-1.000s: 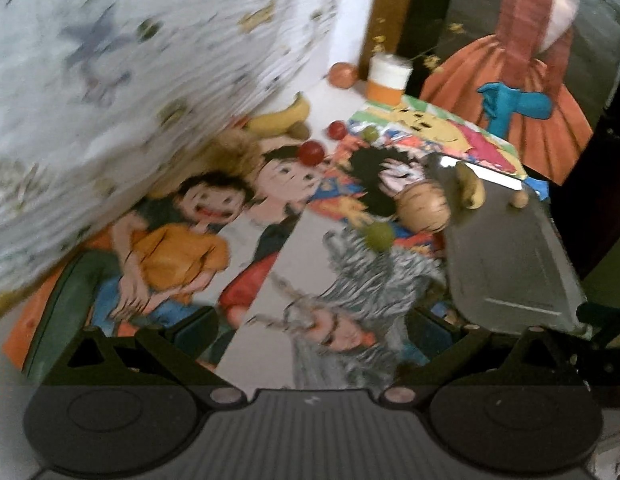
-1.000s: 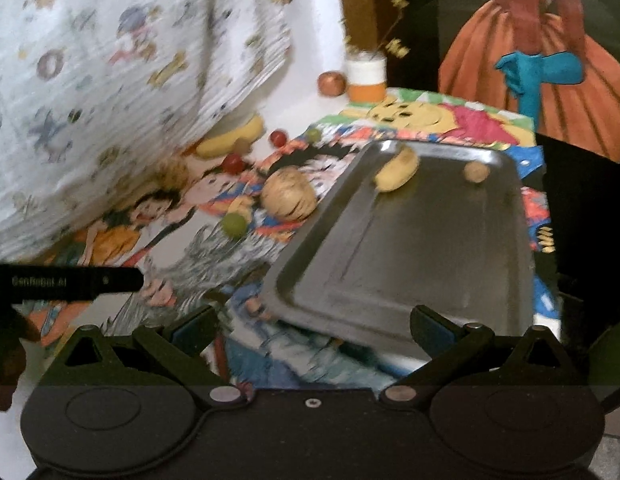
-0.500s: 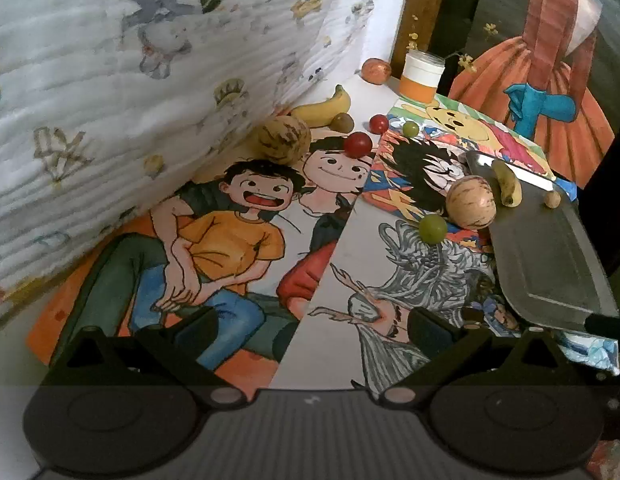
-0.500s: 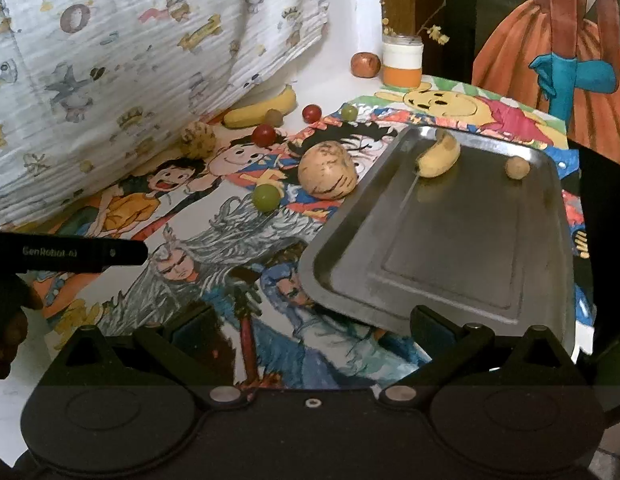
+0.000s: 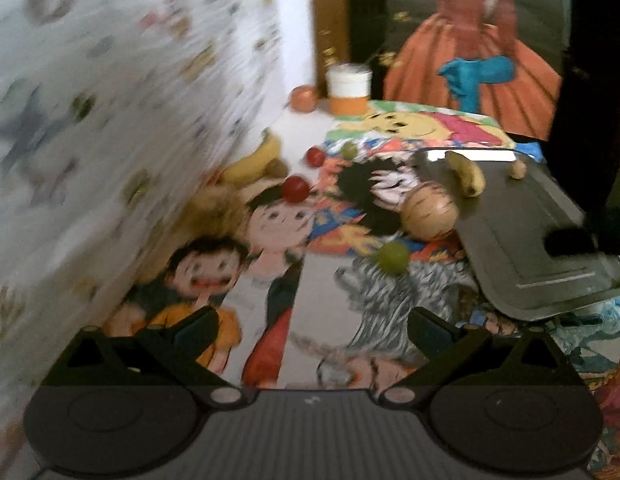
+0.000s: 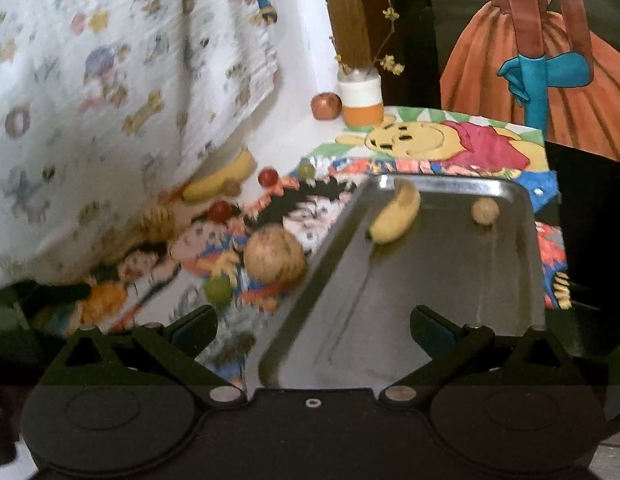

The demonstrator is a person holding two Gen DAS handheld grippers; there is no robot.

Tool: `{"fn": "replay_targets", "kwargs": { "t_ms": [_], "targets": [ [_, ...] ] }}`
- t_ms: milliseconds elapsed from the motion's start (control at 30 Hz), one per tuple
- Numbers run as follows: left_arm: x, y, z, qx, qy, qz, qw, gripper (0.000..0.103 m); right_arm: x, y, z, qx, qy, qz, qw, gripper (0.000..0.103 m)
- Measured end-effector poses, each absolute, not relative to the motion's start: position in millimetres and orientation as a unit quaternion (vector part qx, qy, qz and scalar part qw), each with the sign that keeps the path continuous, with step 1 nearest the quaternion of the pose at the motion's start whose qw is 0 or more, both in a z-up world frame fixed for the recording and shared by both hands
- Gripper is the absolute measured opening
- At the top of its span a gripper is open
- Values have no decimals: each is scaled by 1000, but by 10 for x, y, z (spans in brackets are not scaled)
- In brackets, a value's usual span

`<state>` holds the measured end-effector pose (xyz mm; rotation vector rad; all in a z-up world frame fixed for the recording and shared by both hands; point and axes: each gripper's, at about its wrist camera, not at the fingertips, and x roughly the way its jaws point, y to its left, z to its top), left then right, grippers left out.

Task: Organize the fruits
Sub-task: 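Withdraw both tools from the tray toward the remaining fruits, then grasp the pale striped round fruit with the right gripper while the left tool approaches a green grape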

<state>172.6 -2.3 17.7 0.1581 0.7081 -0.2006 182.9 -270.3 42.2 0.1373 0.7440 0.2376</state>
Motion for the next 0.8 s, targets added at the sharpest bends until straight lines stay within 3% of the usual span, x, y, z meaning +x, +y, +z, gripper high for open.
{"fn": "replay_targets", "kwargs": {
  "t_ms": [167, 367, 533, 800],
  "targets": [
    [1844, -174, 170, 102, 330, -133, 929, 103, 2083, -2694, 484, 79, 354, 122, 924, 101],
    [1991, -290, 118, 118, 319, -164, 926, 100, 2360, -2530, 485, 57, 353, 155, 921, 93],
    [2094, -349, 67, 118, 319, -178, 923, 90, 2592, -2420, 393, 53, 361, 169, 916, 80],
    [2193, -405, -25, 109, 326, -195, 919, 76, 2830, -2365, 195, 88, 383, 178, 902, 69]
  ]
}}
